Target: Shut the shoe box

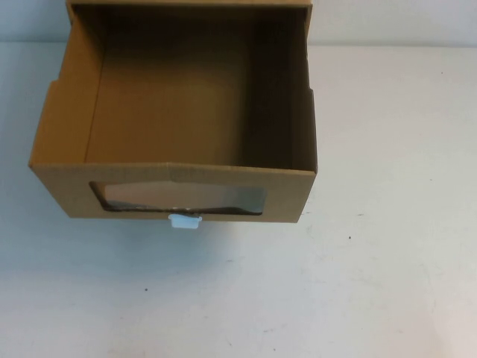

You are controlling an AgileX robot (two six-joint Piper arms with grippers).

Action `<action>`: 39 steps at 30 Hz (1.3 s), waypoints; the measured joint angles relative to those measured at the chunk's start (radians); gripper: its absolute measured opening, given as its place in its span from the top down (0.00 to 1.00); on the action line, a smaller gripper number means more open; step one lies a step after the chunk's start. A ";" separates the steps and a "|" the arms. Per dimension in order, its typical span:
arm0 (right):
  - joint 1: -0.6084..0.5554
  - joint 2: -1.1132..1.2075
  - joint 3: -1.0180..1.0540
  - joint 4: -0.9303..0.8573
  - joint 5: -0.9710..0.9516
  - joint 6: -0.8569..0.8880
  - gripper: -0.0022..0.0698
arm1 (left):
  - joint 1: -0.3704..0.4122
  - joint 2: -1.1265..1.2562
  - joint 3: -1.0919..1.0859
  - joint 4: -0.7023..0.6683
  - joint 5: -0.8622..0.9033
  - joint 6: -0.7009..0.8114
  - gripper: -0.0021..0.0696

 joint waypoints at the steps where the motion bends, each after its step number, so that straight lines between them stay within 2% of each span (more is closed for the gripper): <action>1: 0.000 0.000 0.000 0.000 0.000 0.000 0.99 | 0.000 0.000 0.000 0.005 -0.005 0.000 0.98; 12: 0.000 0.000 0.000 0.000 0.000 0.000 0.99 | 0.000 0.000 0.000 0.018 -0.046 -0.026 0.98; 16: 0.000 0.000 0.000 0.000 0.000 0.000 0.99 | 0.000 0.000 0.000 -0.043 -0.123 -0.117 0.98; 21: 0.000 0.000 0.000 0.000 0.000 0.000 0.99 | 0.000 0.000 0.000 -0.183 -0.277 -0.296 0.98; 27: 0.000 0.000 0.000 0.000 0.000 0.000 0.99 | -0.002 0.000 0.000 -0.228 -0.375 -0.380 0.98; 30: 0.000 0.000 0.000 0.000 0.000 0.000 0.99 | -0.014 0.012 -0.091 -0.208 -0.265 -0.393 0.98; 33: 0.000 0.000 0.000 0.000 0.000 0.000 0.99 | -0.041 0.118 -0.287 -0.164 -0.113 -0.351 0.98; 36: 0.000 0.000 0.000 0.000 0.000 0.000 0.99 | -0.072 0.291 -0.514 -0.149 0.031 -0.268 0.98; 39: 0.000 0.000 0.000 0.000 0.000 0.000 0.99 | -0.109 0.489 -0.744 -0.159 0.132 -0.124 0.98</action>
